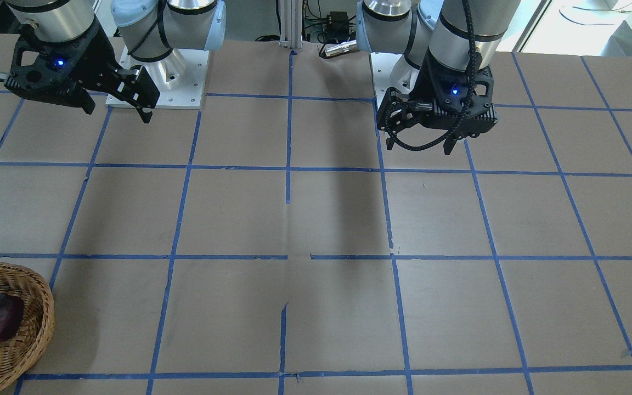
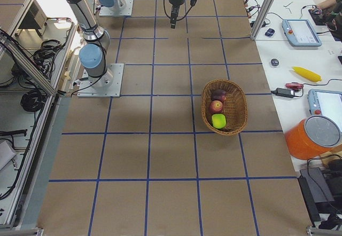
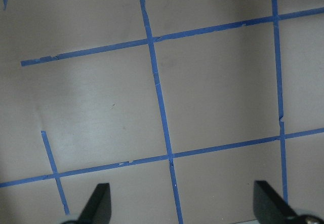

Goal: Put all apples into basket

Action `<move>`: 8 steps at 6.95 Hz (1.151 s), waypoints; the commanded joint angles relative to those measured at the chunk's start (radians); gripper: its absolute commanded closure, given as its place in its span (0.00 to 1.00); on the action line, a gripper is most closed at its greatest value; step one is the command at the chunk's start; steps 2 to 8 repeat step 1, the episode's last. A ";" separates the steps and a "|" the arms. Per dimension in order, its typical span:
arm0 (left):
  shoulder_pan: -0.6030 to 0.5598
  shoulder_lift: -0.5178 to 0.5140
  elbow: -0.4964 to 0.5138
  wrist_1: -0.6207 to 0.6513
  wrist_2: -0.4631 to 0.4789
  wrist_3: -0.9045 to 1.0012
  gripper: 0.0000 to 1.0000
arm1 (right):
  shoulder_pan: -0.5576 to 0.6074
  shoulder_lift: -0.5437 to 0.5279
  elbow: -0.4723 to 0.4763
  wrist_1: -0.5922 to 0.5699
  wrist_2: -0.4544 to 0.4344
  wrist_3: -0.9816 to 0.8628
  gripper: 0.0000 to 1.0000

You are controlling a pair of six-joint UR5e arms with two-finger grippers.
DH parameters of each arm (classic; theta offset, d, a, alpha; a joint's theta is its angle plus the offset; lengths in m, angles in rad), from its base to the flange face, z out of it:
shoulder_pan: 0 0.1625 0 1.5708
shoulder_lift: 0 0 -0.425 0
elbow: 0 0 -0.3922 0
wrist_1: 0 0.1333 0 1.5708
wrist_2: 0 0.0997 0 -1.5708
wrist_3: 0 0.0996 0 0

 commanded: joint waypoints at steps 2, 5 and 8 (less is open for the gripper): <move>0.000 0.001 0.000 0.000 -0.001 0.000 0.00 | 0.001 -0.006 0.001 0.004 0.002 0.000 0.00; 0.000 0.001 0.000 0.000 -0.001 0.000 0.00 | 0.001 -0.006 0.001 0.004 0.002 0.000 0.00; 0.000 0.001 0.000 0.000 -0.001 0.000 0.00 | 0.001 -0.006 0.001 0.004 0.002 0.000 0.00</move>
